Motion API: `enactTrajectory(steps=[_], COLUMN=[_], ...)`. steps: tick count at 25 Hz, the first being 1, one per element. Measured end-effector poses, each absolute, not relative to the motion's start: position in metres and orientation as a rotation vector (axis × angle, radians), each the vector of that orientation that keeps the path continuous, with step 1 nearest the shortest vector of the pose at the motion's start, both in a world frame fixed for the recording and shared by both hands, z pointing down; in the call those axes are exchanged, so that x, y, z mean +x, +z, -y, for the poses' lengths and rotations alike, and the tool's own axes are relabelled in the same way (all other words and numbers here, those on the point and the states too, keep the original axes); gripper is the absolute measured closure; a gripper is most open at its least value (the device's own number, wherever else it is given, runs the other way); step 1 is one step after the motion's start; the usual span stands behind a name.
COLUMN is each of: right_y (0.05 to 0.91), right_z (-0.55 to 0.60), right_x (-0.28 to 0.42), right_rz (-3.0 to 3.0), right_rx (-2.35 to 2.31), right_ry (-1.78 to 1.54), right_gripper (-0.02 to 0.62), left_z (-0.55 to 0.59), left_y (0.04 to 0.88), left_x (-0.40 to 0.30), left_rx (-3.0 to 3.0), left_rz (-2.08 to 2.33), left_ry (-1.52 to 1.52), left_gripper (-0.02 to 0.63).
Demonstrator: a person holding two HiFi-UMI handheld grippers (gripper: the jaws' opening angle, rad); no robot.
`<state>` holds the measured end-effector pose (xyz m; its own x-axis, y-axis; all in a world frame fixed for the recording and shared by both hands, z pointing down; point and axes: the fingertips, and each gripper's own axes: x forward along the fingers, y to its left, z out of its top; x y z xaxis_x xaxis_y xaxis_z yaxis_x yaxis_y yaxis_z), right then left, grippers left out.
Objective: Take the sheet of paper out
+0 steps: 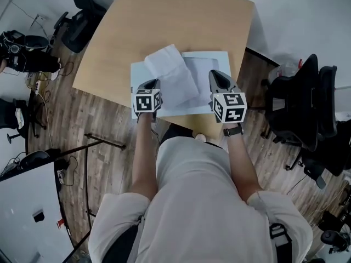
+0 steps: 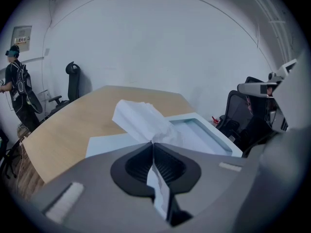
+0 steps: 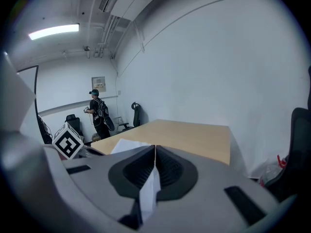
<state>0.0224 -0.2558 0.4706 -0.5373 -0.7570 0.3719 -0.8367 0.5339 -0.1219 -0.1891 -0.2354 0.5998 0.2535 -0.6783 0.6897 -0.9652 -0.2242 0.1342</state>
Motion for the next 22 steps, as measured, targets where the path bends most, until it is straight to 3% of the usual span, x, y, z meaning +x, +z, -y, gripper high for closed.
enactTrajectory(steps=[22], right_y=[0.38], right_z=[0.241], right_x=[0.053], right_rz=[2.593], right_rx=[1.469], right_ry=[0.214], right_gripper=[0.582], left_z=[0.248], left_y=[0.419], left_x=[-0.113], left_rx=[2.277], left_rz=[1.741], left_ry=[0.18], left_gripper=[0.592])
